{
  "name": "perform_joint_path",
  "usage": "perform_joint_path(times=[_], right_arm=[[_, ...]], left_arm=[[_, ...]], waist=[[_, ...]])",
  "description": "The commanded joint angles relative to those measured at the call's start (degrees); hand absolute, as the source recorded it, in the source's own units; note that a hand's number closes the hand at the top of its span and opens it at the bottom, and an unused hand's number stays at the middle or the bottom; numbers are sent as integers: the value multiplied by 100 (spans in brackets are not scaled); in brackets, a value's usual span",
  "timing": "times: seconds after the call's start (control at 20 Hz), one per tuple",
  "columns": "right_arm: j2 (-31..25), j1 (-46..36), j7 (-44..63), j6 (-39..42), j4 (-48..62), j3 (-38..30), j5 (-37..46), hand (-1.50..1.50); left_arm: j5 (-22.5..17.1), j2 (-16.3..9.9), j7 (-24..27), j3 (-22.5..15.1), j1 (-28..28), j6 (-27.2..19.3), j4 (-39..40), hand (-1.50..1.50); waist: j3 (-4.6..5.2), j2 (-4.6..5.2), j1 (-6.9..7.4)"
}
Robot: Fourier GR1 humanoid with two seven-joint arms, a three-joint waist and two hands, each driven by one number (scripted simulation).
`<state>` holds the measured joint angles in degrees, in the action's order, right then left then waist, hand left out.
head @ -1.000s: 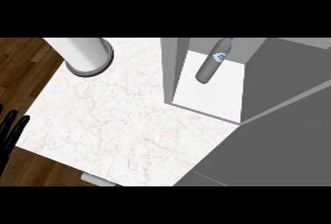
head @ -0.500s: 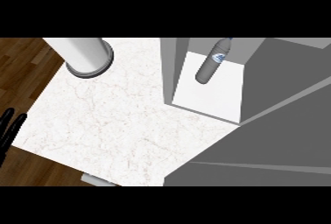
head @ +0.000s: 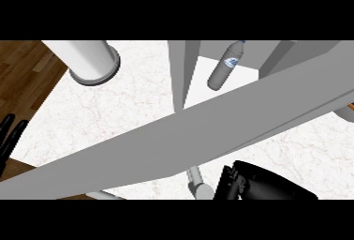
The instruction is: Pick up the bottled water, place it into the cabinet and close the cabinet
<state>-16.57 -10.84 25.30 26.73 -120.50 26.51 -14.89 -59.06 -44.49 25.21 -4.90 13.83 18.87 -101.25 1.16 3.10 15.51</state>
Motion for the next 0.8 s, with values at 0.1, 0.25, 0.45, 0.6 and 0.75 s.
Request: perform_joint_path(times=[0.1, 0.25, 0.45, 0.6, 0.75], right_arm=[[918, -1356, 757, -719, 1350, -109, 91, 150], [1393, -2155, 958, -1014, 2195, -240, 236, 150], [1631, -3153, 915, -1726, 3093, -779, 742, 150], [1643, -3767, 807, -2250, 3811, -1155, 828, 150], [1650, -4127, 393, -2752, 4455, -1280, 981, 150]], left_arm=[[-13, -39, -39, 45, -90, 56, 143, -150], [-64, 4, -38, 68, -29, 6, 158, -150], [-41, 44, 33, 106, 33, 98, 318, -150], [-47, 89, 99, 129, 178, 157, 308, -150], [-39, 57, 155, 233, 142, 288, 493, -150]], waist=[[-25, -14, -73], [-53, -56, -113], [-66, -89, -287], [-74, -95, -234], [-77, -51, -372]])
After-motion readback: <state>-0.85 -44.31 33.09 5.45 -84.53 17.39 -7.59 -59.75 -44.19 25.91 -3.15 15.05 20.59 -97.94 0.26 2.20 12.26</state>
